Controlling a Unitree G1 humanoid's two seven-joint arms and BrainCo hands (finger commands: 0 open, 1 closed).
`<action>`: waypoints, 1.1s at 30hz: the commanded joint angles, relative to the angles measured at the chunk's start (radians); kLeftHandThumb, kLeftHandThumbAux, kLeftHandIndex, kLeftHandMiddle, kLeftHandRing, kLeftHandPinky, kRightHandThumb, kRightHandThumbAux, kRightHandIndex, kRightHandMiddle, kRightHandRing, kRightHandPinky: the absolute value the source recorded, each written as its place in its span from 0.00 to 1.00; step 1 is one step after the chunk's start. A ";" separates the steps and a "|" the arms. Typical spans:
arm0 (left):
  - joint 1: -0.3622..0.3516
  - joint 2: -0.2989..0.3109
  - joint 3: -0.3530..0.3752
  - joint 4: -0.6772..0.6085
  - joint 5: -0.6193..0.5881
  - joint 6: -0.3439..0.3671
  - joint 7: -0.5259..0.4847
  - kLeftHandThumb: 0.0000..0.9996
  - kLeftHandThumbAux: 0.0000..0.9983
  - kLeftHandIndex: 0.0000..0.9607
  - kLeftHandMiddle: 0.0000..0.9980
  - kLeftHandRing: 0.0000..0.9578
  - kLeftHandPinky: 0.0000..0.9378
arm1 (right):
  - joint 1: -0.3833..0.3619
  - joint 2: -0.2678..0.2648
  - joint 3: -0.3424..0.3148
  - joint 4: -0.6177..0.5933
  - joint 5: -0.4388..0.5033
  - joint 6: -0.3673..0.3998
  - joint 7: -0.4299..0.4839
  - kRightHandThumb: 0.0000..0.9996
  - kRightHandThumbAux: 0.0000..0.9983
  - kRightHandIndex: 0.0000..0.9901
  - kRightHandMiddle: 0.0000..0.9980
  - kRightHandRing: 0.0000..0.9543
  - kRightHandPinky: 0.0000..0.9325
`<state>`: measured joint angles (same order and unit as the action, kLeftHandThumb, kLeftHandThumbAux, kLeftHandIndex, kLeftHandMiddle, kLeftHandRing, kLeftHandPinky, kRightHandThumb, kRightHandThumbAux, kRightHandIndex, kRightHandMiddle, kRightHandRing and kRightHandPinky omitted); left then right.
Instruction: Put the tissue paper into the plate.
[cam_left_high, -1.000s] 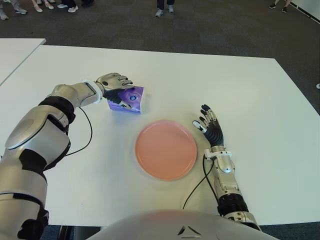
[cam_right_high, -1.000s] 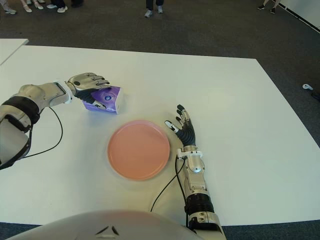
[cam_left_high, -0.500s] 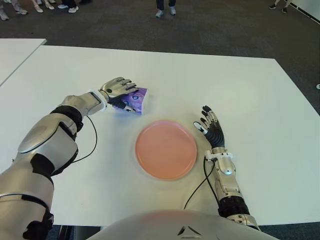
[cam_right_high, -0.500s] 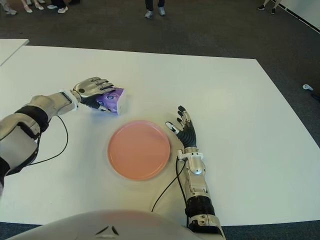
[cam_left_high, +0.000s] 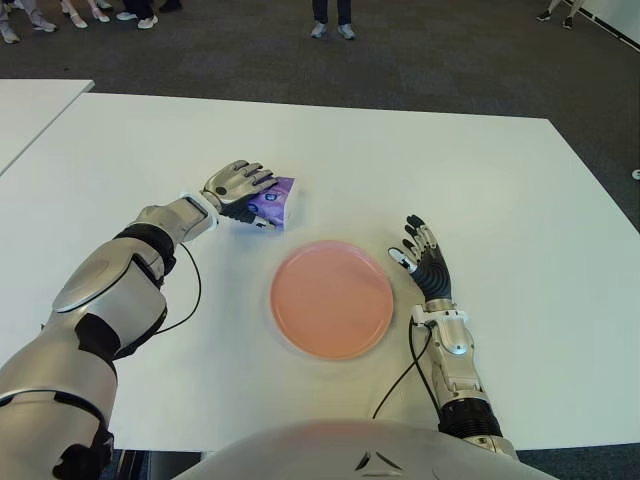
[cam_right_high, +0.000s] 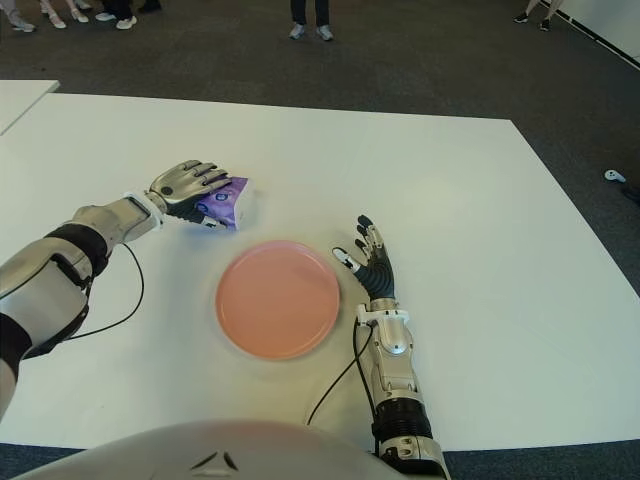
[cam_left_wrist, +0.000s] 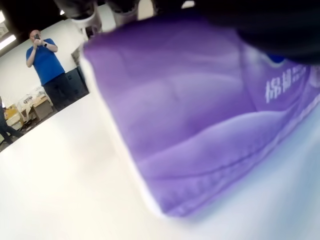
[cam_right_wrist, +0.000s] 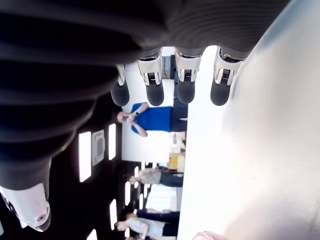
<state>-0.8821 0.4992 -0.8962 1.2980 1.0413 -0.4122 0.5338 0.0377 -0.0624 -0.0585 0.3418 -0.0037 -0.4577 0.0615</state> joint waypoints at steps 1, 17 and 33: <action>0.103 -0.041 -0.025 0.031 0.013 -0.018 -0.036 0.38 0.08 0.00 0.00 0.00 0.00 | 0.042 -0.005 0.002 0.017 0.003 0.026 0.007 0.00 0.60 0.00 0.00 0.00 0.00; 0.123 -0.062 -0.007 0.032 -0.045 -0.021 -0.055 0.39 0.09 0.00 0.00 0.00 0.00 | 0.051 -0.014 0.001 0.009 0.004 0.018 0.022 0.00 0.60 0.00 0.00 0.00 0.00; 0.093 -0.037 0.003 0.029 -0.067 -0.052 -0.036 0.41 0.13 0.00 0.00 0.00 0.04 | 0.057 -0.020 0.004 0.002 0.008 0.017 0.034 0.00 0.60 0.00 0.00 0.00 0.00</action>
<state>-0.8493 0.4850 -0.8646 1.3031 0.9420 -0.4270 0.5400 0.0621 -0.0813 -0.0567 0.3198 -0.0025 -0.4618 0.0889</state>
